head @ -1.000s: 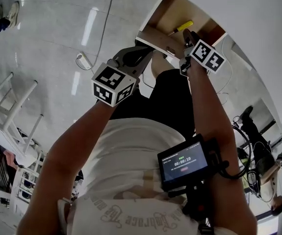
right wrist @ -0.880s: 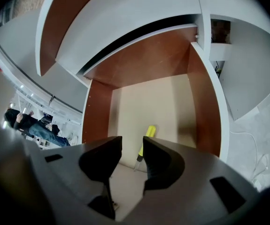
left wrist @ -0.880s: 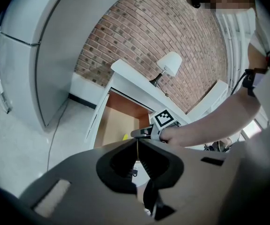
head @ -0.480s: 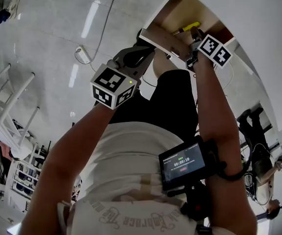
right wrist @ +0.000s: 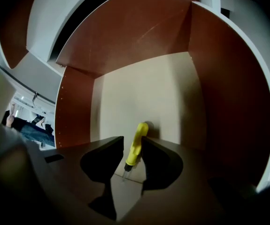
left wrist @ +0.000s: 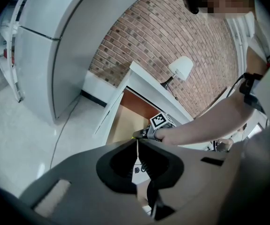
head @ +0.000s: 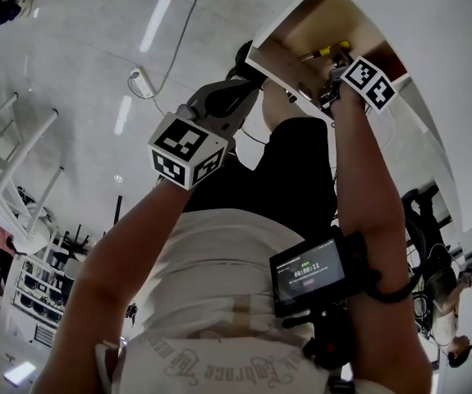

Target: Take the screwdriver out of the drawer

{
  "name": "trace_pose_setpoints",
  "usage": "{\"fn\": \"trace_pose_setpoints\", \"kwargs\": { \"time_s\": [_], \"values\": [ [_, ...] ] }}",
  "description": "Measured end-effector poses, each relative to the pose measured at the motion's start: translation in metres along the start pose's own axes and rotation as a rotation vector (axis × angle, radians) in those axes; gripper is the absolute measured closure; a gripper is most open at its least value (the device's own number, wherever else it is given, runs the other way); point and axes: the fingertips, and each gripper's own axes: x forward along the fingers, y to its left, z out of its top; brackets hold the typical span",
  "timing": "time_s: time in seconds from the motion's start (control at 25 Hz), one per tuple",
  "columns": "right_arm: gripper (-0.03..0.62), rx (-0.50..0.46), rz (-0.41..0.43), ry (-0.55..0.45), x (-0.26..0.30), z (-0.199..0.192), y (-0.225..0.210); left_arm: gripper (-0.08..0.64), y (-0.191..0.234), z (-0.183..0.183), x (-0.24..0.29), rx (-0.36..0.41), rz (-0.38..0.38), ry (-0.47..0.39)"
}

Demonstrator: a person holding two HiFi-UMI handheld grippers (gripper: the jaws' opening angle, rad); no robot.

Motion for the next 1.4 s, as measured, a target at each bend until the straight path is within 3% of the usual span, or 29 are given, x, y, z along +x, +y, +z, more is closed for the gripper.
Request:
{"fn": "trace_pose_setpoints", "kwargs": {
  "time_s": [0.52,1.4],
  "values": [
    [0.499,0.000,-0.049,0.020,0.009,0.000,-0.009,0.546,0.008,-0.002,-0.003,-0.025,0.007,0.008],
    [0.535,0.012,-0.004,0.029,-0.002,0.002,-0.010,0.546,0.005,0.024,0.003,-0.002,0.017,0.004]
  ]
}}
